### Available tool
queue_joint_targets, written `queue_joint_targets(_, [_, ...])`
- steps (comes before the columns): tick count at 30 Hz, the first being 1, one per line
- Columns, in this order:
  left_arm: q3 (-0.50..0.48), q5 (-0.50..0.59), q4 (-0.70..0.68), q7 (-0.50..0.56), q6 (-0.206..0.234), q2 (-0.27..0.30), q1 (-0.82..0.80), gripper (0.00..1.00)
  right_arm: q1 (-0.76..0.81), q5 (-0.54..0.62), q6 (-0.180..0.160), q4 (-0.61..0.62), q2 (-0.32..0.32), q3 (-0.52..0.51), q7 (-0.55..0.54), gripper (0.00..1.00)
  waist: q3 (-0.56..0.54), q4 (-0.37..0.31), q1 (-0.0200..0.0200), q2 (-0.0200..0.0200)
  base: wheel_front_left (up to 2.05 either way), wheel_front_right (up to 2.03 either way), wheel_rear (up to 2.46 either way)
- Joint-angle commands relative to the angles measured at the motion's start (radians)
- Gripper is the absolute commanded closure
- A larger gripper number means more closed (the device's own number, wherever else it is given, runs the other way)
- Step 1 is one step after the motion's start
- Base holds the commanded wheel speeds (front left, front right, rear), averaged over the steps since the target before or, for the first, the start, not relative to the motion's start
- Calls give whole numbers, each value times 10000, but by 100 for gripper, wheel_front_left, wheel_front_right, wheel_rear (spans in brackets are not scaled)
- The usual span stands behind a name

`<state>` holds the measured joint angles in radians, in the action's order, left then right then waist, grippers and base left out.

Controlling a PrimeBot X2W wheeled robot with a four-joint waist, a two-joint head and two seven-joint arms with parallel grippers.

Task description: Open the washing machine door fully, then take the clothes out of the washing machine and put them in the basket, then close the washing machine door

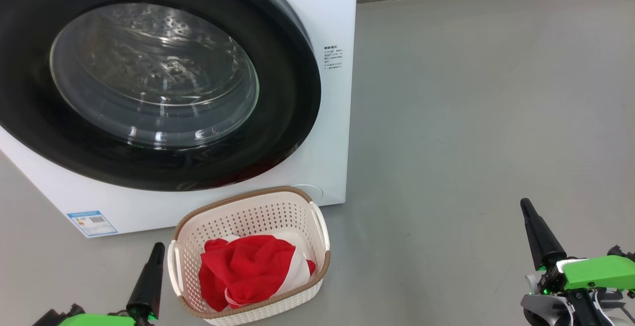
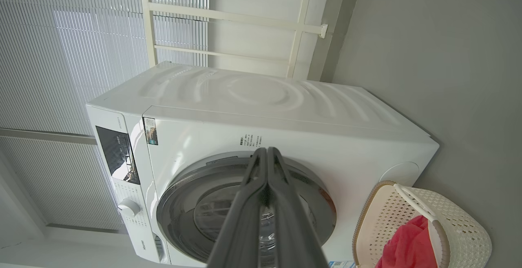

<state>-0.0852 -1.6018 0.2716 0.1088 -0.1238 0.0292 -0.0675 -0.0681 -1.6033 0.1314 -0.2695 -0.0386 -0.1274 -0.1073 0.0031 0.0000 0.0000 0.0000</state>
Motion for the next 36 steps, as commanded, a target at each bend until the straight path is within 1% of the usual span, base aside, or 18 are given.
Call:
queue_joint_targets(1, [-284,-69,-264,43,-69,210,-405,100,-399,-49,-7,247,-116,132,-63,100,0,0,0,0,0,0,0])
queue_joint_targets(36, [-284,-70,-265,43,-69,210,-405,100,-398,-51,-7,247,-116,134,-61,100,0,0,0,0,0,0,0])
